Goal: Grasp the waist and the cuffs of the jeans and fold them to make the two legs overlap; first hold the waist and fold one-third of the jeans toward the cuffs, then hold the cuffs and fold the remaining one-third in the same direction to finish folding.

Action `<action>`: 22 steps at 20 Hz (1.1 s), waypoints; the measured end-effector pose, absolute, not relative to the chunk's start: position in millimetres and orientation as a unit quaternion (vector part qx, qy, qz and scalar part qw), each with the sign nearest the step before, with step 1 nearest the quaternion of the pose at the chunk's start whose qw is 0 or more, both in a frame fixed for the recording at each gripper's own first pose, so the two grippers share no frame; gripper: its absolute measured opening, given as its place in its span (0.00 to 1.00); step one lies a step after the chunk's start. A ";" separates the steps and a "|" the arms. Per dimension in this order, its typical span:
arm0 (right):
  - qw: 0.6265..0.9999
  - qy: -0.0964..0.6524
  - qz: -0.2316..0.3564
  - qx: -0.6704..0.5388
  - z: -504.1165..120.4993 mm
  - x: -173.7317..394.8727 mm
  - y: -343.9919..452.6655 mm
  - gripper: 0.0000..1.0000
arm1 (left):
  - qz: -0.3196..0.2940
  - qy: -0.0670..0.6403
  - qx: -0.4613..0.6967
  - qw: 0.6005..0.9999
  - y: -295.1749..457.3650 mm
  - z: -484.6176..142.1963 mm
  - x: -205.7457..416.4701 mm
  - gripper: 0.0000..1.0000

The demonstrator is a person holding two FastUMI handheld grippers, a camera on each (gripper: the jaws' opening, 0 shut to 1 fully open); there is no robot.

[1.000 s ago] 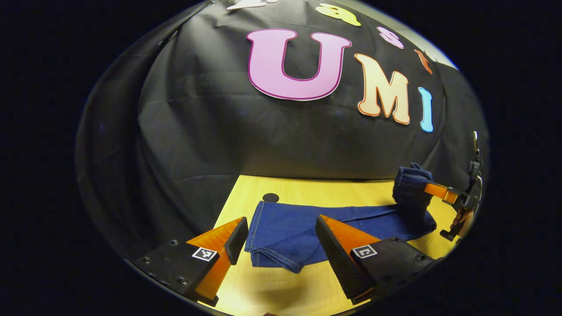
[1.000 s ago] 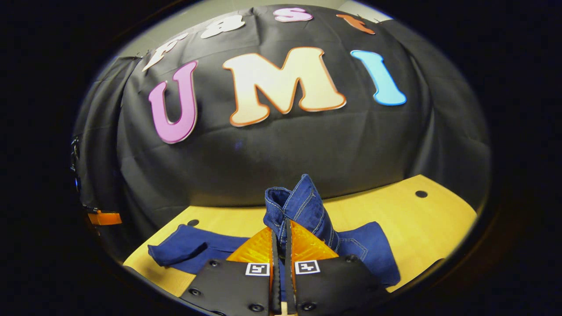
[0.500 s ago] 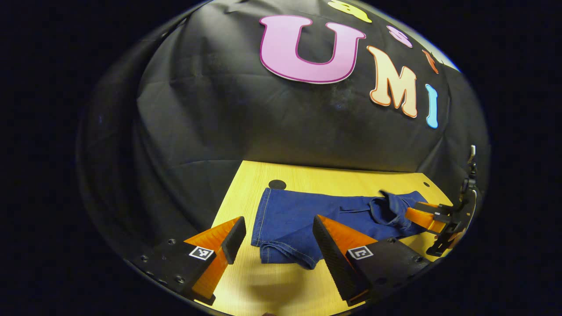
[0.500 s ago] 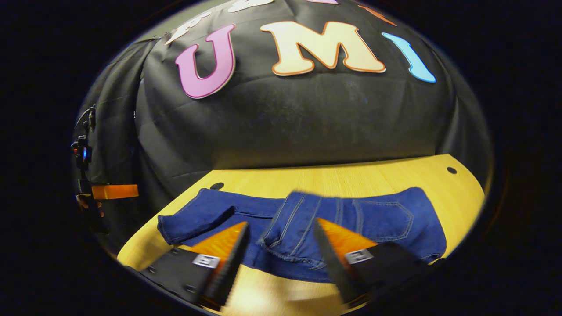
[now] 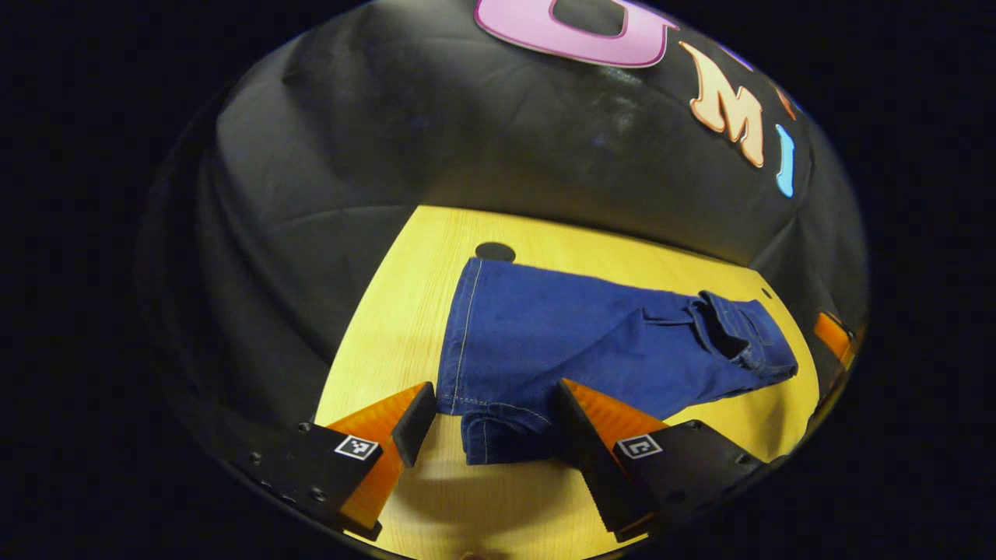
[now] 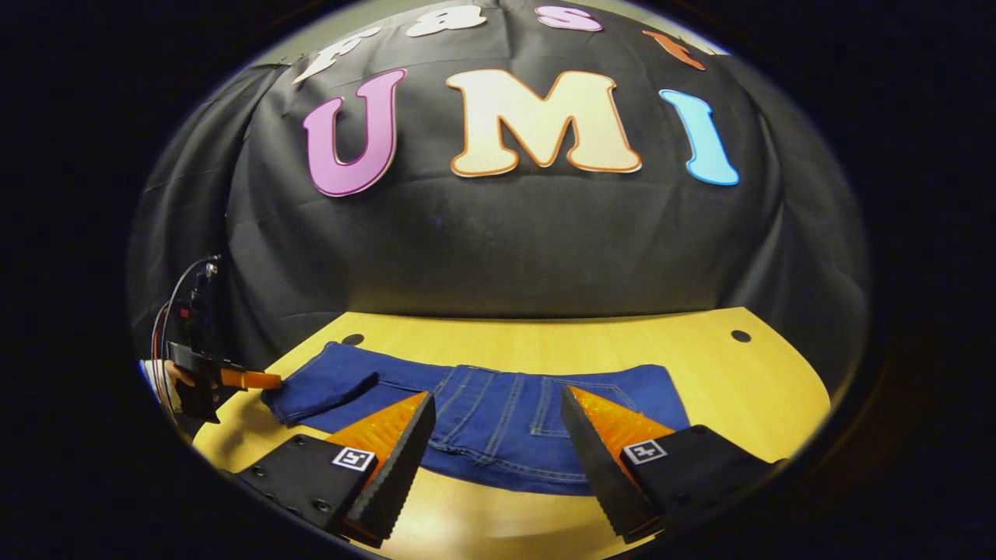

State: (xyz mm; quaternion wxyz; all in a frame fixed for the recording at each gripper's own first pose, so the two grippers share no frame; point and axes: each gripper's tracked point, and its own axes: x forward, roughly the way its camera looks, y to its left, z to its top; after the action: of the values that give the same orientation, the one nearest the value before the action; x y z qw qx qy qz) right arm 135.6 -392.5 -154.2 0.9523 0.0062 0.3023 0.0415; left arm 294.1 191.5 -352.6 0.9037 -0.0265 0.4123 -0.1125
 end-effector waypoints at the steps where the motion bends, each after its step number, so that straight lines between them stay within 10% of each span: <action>1: 0.953 0.302 0.035 0.004 -153.9 134.4 -398.0 0.99 | -0.110 0.417 -0.021 0.902 193.5 -359.4 296.8 0.95; 8: 0.951 0.307 0.022 -0.004 -157.5 131.4 -410.4 0.99 | -0.133 0.431 0.024 0.892 191.5 -370.8 302.1 0.95; 10: 0.951 0.308 0.020 0.000 -157.9 131.5 -411.1 0.99 | -0.140 0.433 0.018 0.890 185.8 -373.1 300.5 0.81; 15: 0.953 0.304 0.016 0.008 -154.5 136.2 -418.9 0.99 | -0.141 0.419 -0.043 0.896 164.0 -368.3 304.4 0.08; 22: 0.959 0.282 0.017 0.007 -123.5 136.6 -449.7 0.99 | -0.124 0.401 -0.054 0.906 144.9 -323.2 303.9 0.00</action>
State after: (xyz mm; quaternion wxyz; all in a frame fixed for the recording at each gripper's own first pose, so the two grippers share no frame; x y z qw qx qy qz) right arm 136.6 -449.7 -123.5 0.9593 0.0070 0.2816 0.0170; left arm 303.9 144.9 -323.2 0.9061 -0.0543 0.4006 -0.1244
